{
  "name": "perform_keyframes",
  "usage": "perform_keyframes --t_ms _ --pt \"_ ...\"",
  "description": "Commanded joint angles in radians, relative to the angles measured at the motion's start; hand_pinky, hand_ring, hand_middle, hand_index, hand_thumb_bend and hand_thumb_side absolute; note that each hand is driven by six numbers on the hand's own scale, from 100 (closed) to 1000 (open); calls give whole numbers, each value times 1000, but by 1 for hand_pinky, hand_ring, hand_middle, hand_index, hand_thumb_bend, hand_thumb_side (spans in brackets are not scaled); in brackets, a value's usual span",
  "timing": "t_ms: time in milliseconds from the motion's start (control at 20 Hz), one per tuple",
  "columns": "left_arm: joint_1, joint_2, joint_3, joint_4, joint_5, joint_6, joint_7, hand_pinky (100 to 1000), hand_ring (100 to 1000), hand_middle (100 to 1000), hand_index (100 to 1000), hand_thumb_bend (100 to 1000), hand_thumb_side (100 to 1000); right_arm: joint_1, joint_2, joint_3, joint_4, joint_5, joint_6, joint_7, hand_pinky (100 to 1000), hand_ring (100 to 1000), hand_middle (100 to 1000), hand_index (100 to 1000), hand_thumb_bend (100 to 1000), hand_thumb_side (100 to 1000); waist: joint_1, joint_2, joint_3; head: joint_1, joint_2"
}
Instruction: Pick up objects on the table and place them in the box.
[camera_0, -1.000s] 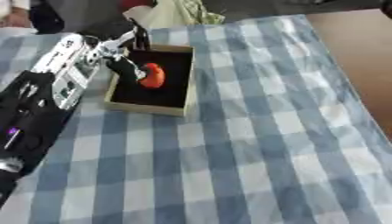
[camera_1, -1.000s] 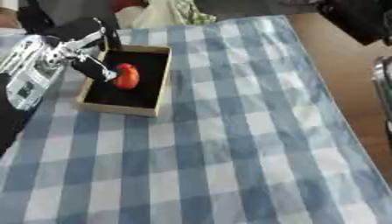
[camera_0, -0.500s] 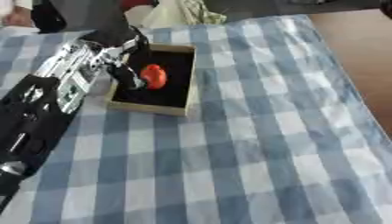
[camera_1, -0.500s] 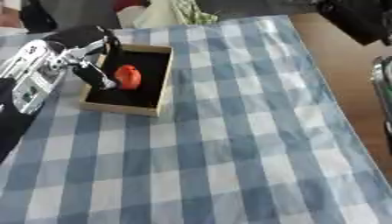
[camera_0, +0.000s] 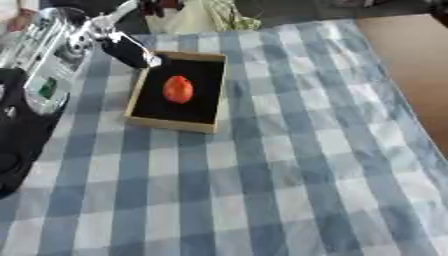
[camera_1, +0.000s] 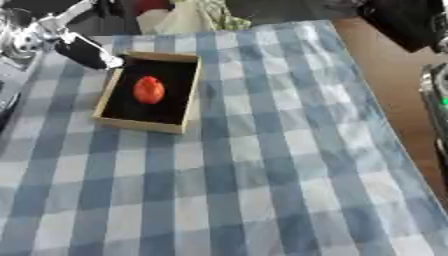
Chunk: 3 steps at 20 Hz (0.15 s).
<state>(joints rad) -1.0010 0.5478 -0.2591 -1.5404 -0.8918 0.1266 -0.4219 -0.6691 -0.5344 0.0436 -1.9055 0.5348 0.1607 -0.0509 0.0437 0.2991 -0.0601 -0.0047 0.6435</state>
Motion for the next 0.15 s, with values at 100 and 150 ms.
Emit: perform_keyframes --t_ms 100,150 --pt "48 124 56 -195 82 44 18 723 660 636 734 562 254 -7 -36 -14 -18 7 -1 -6 734 731 760 829 254 837 0 -29 7 -16 9" --pt "72 147 68 -237 104 58 26 721 658 634 734 561 254 -6 -38 -16 -18 8 -1 -7 735 731 760 829 254 837 0 -30 9 -18 9"
